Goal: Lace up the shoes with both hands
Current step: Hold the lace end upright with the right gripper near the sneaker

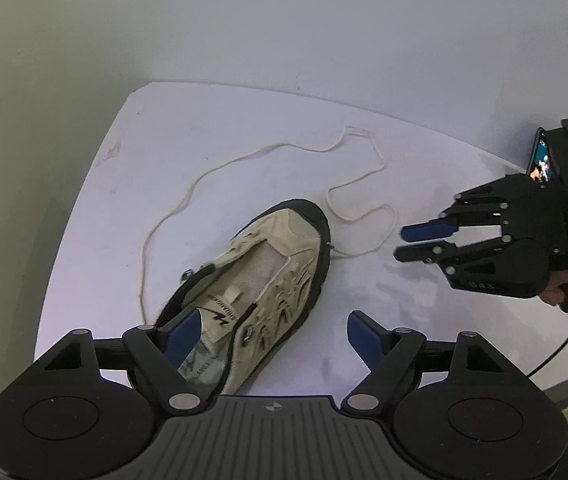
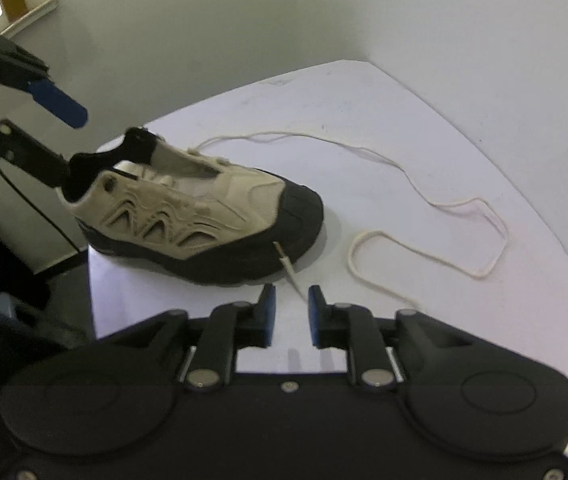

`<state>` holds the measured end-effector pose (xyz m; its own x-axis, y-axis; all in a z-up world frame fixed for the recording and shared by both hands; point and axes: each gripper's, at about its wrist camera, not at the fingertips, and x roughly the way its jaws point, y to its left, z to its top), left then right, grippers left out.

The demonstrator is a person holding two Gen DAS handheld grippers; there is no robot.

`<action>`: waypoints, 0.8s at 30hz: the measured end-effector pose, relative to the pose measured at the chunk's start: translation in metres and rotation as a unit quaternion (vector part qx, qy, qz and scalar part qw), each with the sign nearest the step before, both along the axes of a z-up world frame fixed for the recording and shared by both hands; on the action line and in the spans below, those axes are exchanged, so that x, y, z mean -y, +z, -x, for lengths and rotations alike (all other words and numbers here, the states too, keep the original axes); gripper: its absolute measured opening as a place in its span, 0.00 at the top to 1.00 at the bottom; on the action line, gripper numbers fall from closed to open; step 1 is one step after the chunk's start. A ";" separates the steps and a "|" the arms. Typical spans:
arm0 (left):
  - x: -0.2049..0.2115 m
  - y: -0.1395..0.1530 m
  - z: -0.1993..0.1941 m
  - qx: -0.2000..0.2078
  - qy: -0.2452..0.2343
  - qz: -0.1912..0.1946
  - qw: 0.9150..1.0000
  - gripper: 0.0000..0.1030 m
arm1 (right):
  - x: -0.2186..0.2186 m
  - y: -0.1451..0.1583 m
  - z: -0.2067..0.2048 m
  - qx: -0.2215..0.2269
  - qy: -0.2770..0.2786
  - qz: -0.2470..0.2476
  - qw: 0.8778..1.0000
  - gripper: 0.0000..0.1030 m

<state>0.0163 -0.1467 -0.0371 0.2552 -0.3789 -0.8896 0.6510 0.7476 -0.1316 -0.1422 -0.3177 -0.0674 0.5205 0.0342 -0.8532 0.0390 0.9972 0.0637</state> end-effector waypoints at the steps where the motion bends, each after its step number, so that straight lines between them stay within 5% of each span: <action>1: -0.004 -0.001 0.001 -0.001 -0.002 0.006 1.000 0.26 | -0.005 0.001 0.001 -0.006 -0.001 0.007 1.000 0.79; 10: -0.022 0.009 0.017 0.001 0.002 0.049 0.999 0.26 | -0.039 0.012 0.010 -0.028 0.040 0.058 0.997 0.74; 18: -0.006 0.001 0.025 0.016 0.060 0.055 0.997 0.26 | -0.021 0.003 0.006 0.009 0.090 0.094 0.991 0.70; 24: 0.026 -0.011 0.020 0.023 0.104 0.037 0.994 0.26 | 0.002 -0.025 0.008 0.014 0.121 0.074 0.990 0.67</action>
